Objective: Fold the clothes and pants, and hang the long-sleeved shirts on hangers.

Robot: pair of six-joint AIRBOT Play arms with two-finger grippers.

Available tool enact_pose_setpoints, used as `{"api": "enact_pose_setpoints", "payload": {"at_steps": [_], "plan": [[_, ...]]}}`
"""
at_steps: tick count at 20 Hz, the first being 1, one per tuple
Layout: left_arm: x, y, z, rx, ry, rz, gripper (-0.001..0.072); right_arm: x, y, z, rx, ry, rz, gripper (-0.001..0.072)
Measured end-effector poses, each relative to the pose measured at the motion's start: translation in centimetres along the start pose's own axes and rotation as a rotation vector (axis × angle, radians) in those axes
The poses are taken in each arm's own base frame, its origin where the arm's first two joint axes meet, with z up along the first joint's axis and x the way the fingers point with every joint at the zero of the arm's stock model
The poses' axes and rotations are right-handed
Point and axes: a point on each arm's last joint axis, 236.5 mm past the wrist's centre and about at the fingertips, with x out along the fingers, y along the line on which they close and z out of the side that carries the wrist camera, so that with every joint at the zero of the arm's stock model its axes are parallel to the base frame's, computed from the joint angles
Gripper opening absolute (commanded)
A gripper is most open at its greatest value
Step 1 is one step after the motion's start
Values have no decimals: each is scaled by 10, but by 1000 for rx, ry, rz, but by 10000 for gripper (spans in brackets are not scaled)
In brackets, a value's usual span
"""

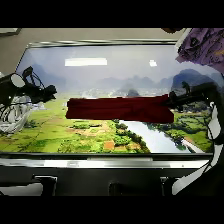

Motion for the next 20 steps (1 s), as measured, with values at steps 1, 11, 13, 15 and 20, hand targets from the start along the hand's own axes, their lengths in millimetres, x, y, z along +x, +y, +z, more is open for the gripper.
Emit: {"api": "enact_pose_setpoints", "payload": {"at_steps": [1, 11, 13, 15, 20], "plan": [[2, -10, -3, 2, 5, -23, 17, -10, 6, -1, -2, -18, -22, 26], [70, -235, -101, 130, 160, -398, 15, -120, 44, -38, 46, -197, -280, 27], [84, -285, -130, 163, 197, -450, 15, -137, 53, -41, 54, -239, -297, 27], [98, -327, -163, 181, 243, -492, 15, -153, 63, -43, 58, -272, -308, 27], [124, -408, -235, 132, 336, -609, 15, -183, 84, -49, 58, -318, -326, 27]]}}
